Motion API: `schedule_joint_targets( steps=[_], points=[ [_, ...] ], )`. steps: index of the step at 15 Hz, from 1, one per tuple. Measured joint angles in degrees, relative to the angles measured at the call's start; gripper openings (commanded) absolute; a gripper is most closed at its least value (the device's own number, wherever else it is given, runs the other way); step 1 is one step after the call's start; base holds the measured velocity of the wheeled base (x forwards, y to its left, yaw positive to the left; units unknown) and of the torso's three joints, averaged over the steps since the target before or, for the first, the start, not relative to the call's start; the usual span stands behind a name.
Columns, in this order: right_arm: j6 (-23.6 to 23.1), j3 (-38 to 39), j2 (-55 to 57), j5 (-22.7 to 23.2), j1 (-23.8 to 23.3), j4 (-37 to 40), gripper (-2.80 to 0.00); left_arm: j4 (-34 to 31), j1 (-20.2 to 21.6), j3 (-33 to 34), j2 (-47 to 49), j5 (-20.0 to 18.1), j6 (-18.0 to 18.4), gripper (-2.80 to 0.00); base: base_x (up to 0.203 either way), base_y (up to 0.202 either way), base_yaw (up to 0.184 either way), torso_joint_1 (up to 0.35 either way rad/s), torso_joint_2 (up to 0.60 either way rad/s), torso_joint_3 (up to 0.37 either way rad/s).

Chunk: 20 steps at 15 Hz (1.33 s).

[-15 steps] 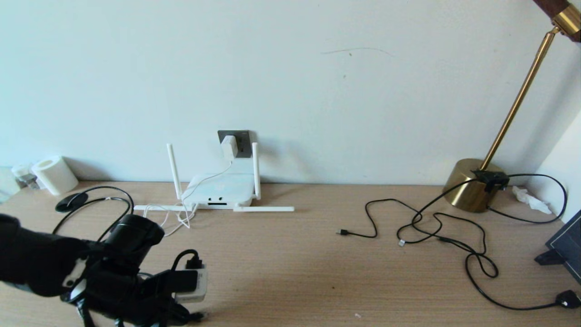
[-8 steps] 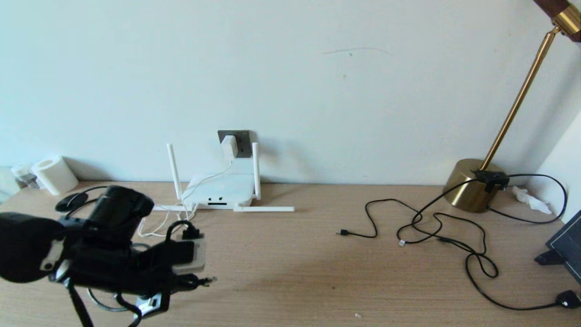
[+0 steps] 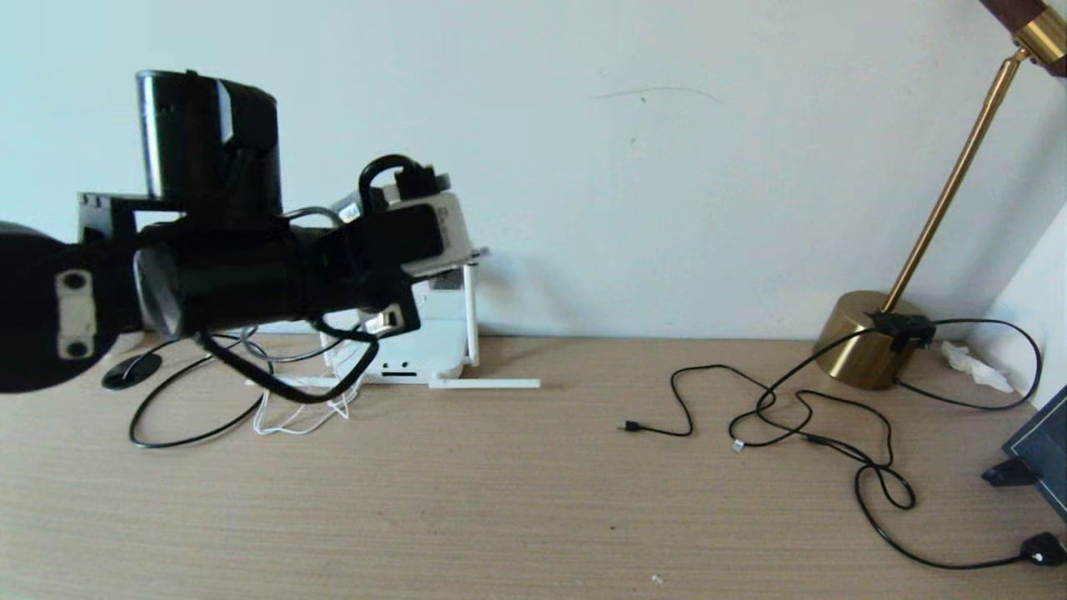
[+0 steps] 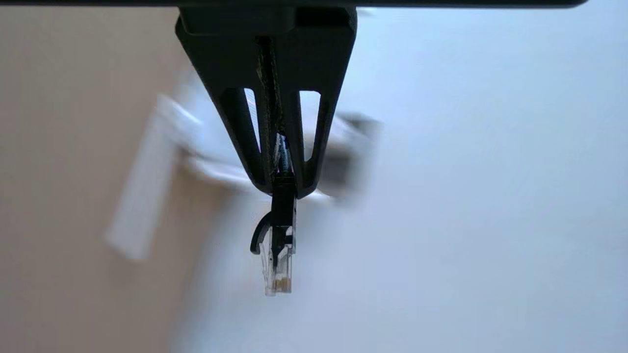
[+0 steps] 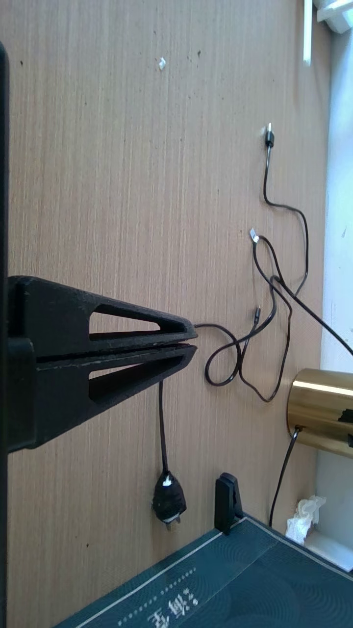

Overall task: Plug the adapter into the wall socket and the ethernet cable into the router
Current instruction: Hand it to the other hand

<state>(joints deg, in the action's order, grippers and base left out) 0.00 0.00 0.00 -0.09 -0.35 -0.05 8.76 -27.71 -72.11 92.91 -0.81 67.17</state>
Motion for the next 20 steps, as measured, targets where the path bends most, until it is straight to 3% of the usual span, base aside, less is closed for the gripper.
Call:
schedule_joint_targets(
  steps=[3, 8, 10, 12, 14, 16, 18, 20],
  points=[
    [0.04, 0.0, 0.0, 0.0, 0.0, 0.0, -2.8, 9.8, -4.22, -0.66, 2.01, 3.31, 0.77, -2.8, 0.0, 0.0, 0.0, 0.0, 0.0, 0.0],
    [0.72, -0.51, 0.0, -0.26, 0.02, -0.54, -2.8, 17.02, -7.16, 4.06, 2.41, 5.19, 2.26, -2.8, 0.0, 0.0, 0.0, 0.0, 0.0, 0.0],
    [2.64, -6.2, 0.82, 0.71, 0.02, -0.68, -2.8, 17.88, -7.74, 6.16, 1.45, 4.89, 1.96, -2.8, 0.0, 0.0, 0.0, 0.0, 0.0, 0.0],
    [5.76, -19.24, 4.78, 3.03, 0.11, 3.24, -2.8, 18.04, -8.32, 7.74, 0.21, 3.98, 1.89, -2.8, 0.0, 0.0, 0.0, 0.0, 0.0, 0.0],
    [8.99, -33.14, 12.23, 9.12, 0.45, 9.15, -2.8, 18.13, -9.23, 8.25, -0.75, 3.63, 1.82, -2.8, 0.0, 0.0, 0.0, 0.0, 0.0, 0.0],
    [11.28, -41.98, 22.45, 20.47, 0.75, 13.84, -2.8, 18.13, -9.58, 8.41, -1.4, 3.59, 1.82, -2.8, 0.0, 0.0, 0.0, 0.0, 0.0, 0.0],
    [12.31, -45.43, 32.31, 31.13, 1.09, 13.23, -2.8, 18.13, -9.65, 8.34, -1.37, 3.57, 1.76, -2.8, 0.0, 0.0, 0.0, 0.0, 0.0, 0.0],
    [12.93, -46.76, 41.73, 37.79, 1.99, 9.11, -2.8, 18.19, -9.65, 7.61, -0.86, 3.59, 1.72, -2.8, 0.0, 0.0, 0.0, 0.0, 0.0, 0.0]
  ],
)
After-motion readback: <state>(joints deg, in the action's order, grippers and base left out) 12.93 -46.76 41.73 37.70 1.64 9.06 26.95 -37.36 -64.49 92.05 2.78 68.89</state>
